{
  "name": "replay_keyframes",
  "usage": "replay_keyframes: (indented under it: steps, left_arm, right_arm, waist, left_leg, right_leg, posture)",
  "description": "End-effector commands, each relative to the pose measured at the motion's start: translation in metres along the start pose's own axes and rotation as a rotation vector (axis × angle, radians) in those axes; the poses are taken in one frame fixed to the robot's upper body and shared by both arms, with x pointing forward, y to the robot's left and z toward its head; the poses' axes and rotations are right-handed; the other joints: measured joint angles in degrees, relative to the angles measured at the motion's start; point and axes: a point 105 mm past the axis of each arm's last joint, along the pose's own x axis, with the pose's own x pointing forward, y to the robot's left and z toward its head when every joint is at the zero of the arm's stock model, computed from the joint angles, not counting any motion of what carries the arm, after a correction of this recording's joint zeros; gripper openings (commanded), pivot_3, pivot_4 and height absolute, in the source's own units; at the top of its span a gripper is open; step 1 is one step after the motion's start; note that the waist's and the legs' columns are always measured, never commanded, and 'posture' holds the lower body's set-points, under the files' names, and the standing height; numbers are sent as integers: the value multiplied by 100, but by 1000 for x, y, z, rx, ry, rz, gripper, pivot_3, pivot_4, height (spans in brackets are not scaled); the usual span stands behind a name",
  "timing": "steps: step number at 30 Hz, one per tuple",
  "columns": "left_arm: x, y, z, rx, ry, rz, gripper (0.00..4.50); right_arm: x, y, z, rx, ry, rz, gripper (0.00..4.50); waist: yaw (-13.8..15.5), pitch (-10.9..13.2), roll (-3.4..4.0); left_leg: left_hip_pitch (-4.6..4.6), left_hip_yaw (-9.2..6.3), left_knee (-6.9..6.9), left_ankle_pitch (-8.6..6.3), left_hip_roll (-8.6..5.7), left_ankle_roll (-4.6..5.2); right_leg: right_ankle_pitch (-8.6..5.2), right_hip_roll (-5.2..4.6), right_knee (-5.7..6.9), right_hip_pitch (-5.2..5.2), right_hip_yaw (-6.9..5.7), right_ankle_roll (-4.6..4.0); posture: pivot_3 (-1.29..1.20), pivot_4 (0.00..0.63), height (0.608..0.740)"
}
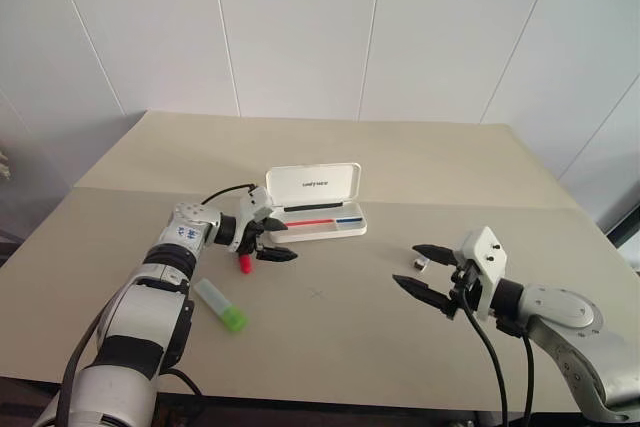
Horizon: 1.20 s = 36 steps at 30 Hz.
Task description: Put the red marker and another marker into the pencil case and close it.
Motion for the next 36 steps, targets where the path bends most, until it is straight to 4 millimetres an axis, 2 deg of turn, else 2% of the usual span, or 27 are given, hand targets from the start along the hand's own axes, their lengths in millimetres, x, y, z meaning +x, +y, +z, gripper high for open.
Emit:
replay_keyframes:
  steps: [1,9,10,12,16,20,24,36]
  left_arm:
    - [1,7,8,31,30,49,4488]
    - [8,7,0,23,101,64,4488]
    - [8,7,0,29,109,57,4310]
    - [7,8,-2,36,132,70,3883]
    - [4,13,-6,30,172,109,2617]
    - [2,16,-3,54,173,130,1220]
    - [1,19,3,82,161,143,17]
    - [-7,14,36,197,44,77,17]
  right_arm:
    - [-7,-1,14,-31,-43,-17,4500]
    - [-7,-4,14,-37,-39,-17,4500]
    - [-7,-5,15,-39,-40,-17,4500]
    - [-7,-6,15,-41,-39,-17,4500]
    - [-7,-7,15,-47,-38,-18,4500]
    - [-6,-8,16,-53,-36,-16,4500]
    - [-5,-10,18,-60,-37,-13,4500]
    - [-6,-17,21,-80,-38,-3,4500]
  waist:
    - [-6,1,-1]
    - [-15,1,-1]
    - [-17,0,-1]
    - [-17,1,-1]
    - [-18,1,-1]
    - [-20,1,-1]
    - [-15,1,-1]
    - [0,2,-3]
  left_leg:
    - [1,0,0,0,0,0]
    - [3,0,1,0,0,0]
    - [3,0,1,0,0,0]
    - [4,0,0,0,0,0]
    - [4,0,-1,0,0,0]
    - [4,-1,-1,0,0,0]
    - [4,0,-1,0,0,0]
    - [1,0,-2,0,0,0]
  right_leg:
    - [0,0,1,0,0,0]
    - [1,1,4,1,0,1]
    - [1,2,4,1,0,1]
    - [1,2,4,1,0,1]
    - [1,2,3,1,1,1]
    - [1,3,4,1,1,1]
    - [1,3,3,1,1,1]
    - [1,3,0,0,1,2]
  posture:
    - [0,150,740]
    - [0,150,740]
    - [0,150,740]
    - [0,150,740]
    - [0,150,740]
    - [0,150,740]
    - [0,150,740]
    - [0,150,740]
